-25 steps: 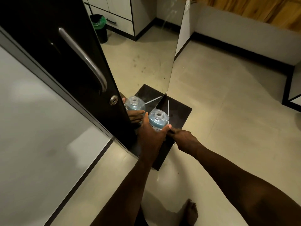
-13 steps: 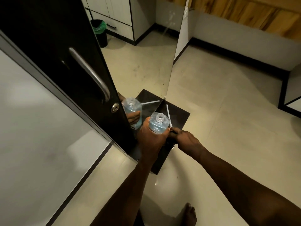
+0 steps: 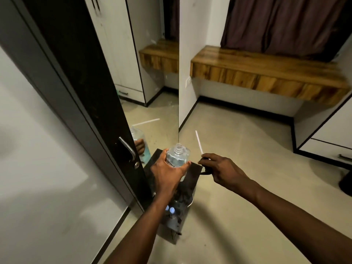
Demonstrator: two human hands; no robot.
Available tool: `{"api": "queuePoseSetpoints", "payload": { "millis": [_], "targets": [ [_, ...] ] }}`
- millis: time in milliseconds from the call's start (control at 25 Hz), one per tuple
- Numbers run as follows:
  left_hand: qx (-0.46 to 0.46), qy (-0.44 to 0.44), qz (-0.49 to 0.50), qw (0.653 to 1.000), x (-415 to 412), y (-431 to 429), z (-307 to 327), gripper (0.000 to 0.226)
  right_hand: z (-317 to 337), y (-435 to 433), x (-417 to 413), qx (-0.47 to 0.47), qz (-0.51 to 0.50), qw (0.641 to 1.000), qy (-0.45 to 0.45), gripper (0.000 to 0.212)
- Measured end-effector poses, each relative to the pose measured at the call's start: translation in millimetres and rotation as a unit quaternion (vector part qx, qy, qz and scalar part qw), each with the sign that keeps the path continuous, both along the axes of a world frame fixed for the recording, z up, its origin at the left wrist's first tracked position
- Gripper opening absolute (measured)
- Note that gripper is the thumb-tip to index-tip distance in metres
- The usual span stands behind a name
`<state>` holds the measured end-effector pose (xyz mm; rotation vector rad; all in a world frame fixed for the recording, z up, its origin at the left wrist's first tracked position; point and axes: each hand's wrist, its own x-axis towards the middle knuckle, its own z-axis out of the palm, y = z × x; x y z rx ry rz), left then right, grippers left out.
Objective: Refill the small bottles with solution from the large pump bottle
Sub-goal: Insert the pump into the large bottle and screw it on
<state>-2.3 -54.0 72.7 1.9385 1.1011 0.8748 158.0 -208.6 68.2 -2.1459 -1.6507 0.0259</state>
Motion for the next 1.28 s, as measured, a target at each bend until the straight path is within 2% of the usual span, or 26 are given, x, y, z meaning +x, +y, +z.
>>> {"api": "queuePoseSetpoints", "payload": {
  "millis": [200,320,400,600,840,1120,1280],
  "targets": [
    [0.009,0.016,-0.040,0.999,8,0,21,0.077,56,-18,-2,0.094,-0.006,0.996,0.000,0.053],
    [0.005,0.041,-0.057,0.998,13,-5,24,0.083,108,-21,3,0.203,-0.051,0.977,0.032,0.040],
    [-0.002,0.056,-0.062,0.997,17,-11,23,0.080,140,-19,8,0.252,-0.083,0.964,0.036,0.040],
    [-0.021,0.046,-0.071,0.996,24,-26,28,0.073,182,-13,18,0.318,-0.091,0.935,0.128,0.037],
    [-0.035,0.036,-0.062,0.997,25,-33,38,0.081,191,-17,17,0.311,-0.076,0.938,0.131,0.039],
    [-0.025,0.028,-0.073,0.997,17,-34,38,0.072,203,-19,20,0.328,-0.087,0.935,0.103,0.033],
    [-0.029,0.029,-0.070,0.997,14,-35,40,0.075,202,-17,20,0.296,-0.085,0.948,0.080,0.031]
  ]
}}
